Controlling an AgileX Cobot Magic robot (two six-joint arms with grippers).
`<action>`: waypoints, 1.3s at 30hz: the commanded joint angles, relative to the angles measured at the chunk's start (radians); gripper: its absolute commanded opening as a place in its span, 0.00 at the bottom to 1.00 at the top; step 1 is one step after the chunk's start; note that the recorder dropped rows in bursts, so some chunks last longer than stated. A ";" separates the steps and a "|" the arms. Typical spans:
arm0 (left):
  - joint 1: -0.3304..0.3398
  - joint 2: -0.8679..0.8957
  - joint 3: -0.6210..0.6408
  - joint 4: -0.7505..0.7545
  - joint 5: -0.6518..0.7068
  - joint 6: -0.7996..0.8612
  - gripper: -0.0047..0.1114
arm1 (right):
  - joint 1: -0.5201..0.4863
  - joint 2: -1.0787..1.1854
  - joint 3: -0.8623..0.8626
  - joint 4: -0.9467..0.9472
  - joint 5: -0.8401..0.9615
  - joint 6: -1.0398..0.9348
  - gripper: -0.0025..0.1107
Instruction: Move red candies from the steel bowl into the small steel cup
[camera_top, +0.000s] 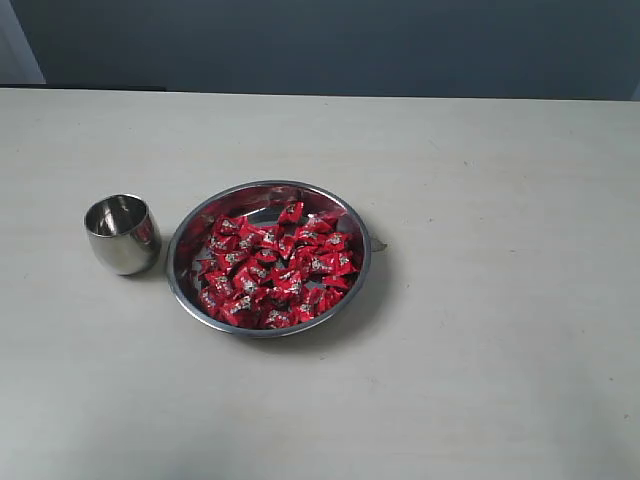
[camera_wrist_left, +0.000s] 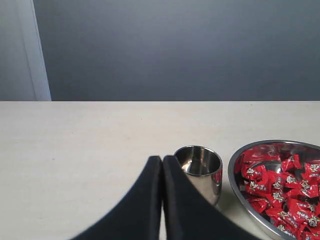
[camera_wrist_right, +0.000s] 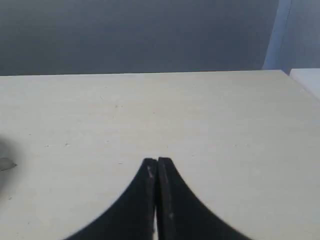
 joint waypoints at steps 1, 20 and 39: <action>-0.005 -0.005 0.001 0.000 -0.006 -0.004 0.04 | -0.004 -0.004 0.001 -0.037 -0.162 -0.007 0.02; -0.005 -0.005 0.001 0.000 -0.006 -0.004 0.04 | -0.004 -0.004 0.001 0.275 -0.389 0.773 0.02; -0.005 -0.005 0.001 0.000 -0.006 -0.004 0.04 | -0.004 0.612 -0.557 -0.696 -0.588 0.841 0.02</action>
